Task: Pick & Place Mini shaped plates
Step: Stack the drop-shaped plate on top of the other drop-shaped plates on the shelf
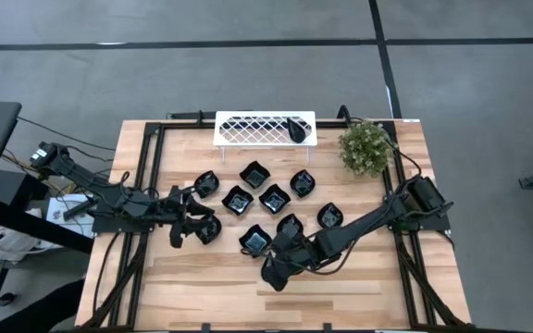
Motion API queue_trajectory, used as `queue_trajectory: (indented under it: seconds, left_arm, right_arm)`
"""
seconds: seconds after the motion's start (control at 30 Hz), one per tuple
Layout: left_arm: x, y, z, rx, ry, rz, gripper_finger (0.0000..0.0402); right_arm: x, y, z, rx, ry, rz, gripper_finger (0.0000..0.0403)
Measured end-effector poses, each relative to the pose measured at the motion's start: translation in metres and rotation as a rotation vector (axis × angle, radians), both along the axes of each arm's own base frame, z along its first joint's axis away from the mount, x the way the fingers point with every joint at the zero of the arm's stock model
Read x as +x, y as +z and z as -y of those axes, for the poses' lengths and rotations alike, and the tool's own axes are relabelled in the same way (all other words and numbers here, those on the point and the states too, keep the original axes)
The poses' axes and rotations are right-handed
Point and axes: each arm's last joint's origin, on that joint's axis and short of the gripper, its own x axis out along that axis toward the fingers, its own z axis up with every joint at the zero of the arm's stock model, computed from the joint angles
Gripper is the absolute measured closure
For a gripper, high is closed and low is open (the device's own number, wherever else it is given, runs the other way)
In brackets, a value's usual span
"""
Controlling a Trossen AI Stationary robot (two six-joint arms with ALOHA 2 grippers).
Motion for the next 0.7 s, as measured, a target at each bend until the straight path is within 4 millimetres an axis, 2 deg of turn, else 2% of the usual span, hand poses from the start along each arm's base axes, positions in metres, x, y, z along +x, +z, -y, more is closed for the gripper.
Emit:
queue_trajectory:
  seconds: [0.13,0.53,0.7]
  left_arm:
    - [0.000,0.000,0.000,0.000,-0.001,0.001,0.0197]
    - [0.000,0.000,0.000,0.001,-0.004,0.001,0.0197]
    - [0.000,0.000,0.000,0.004,-0.004,0.001,0.0197]
  right_arm:
    - [0.002,-0.012,-0.001,-0.003,-0.023,-0.036,0.0231]
    - [0.001,-0.014,0.001,-0.032,-0.069,-0.045,0.0242]
    - [0.003,-0.024,0.001,-0.042,-0.078,-0.073,0.0242]
